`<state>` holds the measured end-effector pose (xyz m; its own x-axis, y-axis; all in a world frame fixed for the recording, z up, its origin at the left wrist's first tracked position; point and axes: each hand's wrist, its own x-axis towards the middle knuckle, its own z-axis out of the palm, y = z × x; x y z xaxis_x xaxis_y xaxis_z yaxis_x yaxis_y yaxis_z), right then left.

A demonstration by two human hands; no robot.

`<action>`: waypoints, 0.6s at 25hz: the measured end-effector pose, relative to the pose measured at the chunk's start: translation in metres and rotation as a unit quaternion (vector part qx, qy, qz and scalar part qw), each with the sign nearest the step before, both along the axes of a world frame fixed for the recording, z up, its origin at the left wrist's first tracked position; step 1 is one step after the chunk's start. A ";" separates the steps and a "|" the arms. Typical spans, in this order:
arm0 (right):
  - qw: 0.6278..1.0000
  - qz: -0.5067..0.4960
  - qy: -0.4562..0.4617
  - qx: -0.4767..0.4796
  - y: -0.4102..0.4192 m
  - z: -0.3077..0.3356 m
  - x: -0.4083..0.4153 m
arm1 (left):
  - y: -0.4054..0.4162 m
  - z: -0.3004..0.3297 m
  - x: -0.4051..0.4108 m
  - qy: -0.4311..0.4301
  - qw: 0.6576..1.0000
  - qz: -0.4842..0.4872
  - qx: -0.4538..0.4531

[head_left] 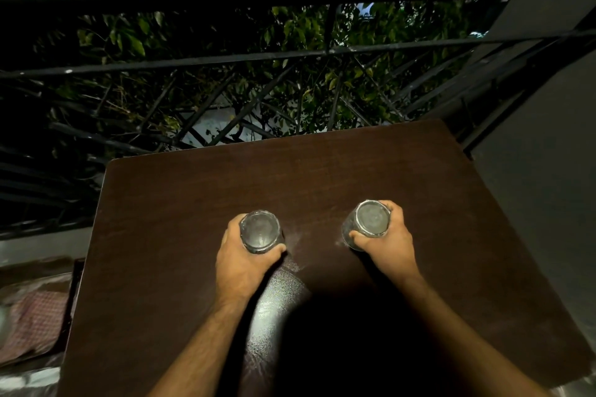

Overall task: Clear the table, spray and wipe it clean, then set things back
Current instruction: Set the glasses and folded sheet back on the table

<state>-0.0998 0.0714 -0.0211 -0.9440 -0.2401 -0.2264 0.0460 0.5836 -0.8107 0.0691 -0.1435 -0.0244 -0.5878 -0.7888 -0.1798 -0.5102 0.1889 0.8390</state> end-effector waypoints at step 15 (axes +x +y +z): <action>0.999 0.034 0.005 0.009 0.003 0.024 0.001 | -0.008 0.022 0.028 0.043 0.998 -0.022 0.046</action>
<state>-0.0990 0.0749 0.0028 -0.9283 -0.2987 -0.2213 -0.0024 0.6002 -0.7999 0.0969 -0.1518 -0.0025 -0.6380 -0.7442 -0.1978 -0.4280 0.1292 0.8945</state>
